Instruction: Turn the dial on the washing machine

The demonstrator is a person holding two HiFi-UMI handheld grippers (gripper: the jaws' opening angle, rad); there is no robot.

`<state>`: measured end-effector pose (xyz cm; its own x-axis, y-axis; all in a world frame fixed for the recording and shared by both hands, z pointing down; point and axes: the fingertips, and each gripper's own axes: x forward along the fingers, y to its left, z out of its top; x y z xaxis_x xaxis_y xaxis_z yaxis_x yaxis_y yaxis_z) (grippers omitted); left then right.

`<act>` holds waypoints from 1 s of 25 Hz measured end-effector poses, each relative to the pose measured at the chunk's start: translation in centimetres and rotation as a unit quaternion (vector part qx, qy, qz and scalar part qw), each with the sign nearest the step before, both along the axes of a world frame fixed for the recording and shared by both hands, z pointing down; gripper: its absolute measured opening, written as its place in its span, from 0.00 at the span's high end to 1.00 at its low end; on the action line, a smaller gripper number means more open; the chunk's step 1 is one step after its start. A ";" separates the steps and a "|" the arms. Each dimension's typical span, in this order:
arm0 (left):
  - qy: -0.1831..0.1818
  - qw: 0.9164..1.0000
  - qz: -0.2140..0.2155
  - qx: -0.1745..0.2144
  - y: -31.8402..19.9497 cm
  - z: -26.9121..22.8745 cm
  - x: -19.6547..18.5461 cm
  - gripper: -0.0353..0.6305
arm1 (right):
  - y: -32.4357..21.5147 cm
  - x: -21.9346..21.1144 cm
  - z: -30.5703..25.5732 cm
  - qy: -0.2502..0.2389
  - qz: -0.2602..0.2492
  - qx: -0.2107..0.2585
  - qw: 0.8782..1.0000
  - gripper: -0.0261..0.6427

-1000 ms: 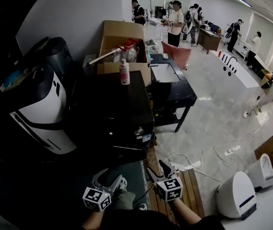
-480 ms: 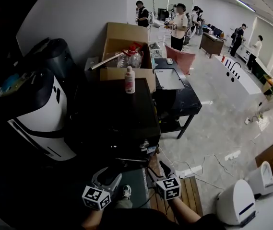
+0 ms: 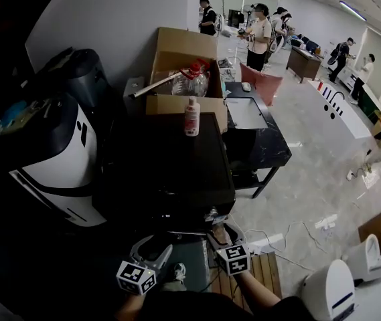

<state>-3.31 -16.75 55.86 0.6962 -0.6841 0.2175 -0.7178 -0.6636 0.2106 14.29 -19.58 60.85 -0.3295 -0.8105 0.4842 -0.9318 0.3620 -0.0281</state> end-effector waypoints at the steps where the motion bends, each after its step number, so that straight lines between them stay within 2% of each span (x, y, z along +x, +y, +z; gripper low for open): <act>1: 0.000 1.000 -0.002 -0.001 -0.4 0.1 -0.1 0.62 | -0.6 -0.1 0.3 0.005 -0.003 -0.003 1.000 0.59; 6: 0.001 1.000 -0.010 -0.005 -1.9 0.6 -1.0 0.62 | -3.3 -0.6 1.7 0.034 -0.014 -0.013 0.999 0.57; 16: 0.000 1.000 -0.026 -0.015 -3.5 1.4 -2.3 0.62 | -5.9 -1.3 4.3 0.081 -0.033 -0.031 0.996 0.47; 25: -0.003 0.999 -0.038 -0.018 -4.1 1.8 -3.1 0.62 | -6.6 -1.7 6.4 0.097 -0.042 -0.053 0.993 0.40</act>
